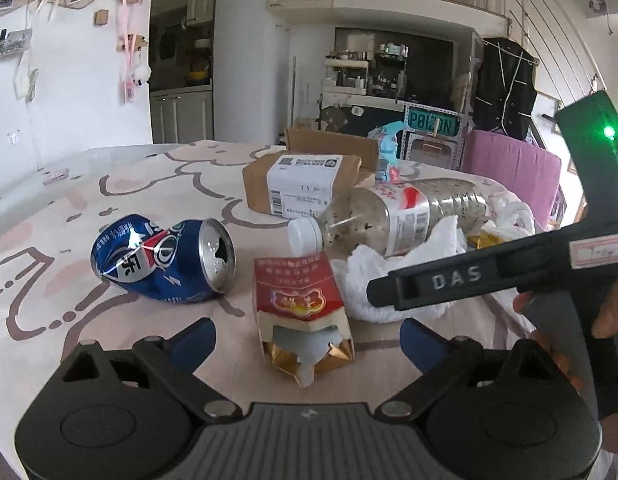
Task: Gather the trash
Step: 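Move the left tool toward the red snack box while the right tool approaches the white tissue, then close the right tool on the white tissue while the left tool grasps the red snack box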
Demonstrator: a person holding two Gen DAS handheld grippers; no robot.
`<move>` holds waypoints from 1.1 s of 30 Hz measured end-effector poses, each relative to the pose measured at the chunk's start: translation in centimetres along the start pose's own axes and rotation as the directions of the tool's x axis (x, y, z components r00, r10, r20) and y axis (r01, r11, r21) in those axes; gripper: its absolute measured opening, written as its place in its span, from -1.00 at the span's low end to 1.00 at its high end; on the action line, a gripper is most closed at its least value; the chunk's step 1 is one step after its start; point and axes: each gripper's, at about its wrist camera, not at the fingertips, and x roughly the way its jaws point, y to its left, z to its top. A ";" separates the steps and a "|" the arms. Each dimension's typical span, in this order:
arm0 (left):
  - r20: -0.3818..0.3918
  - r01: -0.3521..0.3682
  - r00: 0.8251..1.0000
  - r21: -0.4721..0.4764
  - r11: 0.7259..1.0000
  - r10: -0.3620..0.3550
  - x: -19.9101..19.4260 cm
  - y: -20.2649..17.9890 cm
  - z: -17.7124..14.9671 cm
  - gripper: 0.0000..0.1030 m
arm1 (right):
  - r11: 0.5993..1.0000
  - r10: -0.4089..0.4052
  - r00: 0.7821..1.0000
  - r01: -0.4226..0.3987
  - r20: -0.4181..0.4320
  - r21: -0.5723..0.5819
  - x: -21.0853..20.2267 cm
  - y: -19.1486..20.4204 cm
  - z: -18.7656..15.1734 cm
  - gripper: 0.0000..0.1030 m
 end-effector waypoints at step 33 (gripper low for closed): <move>-0.036 -0.044 0.999 -0.135 0.990 0.039 -0.7 -2.2 0.6 -0.04 | 0.990 -0.042 0.999 0.038 0.032 0.133 -9.0 -4.3 -4.6 -0.80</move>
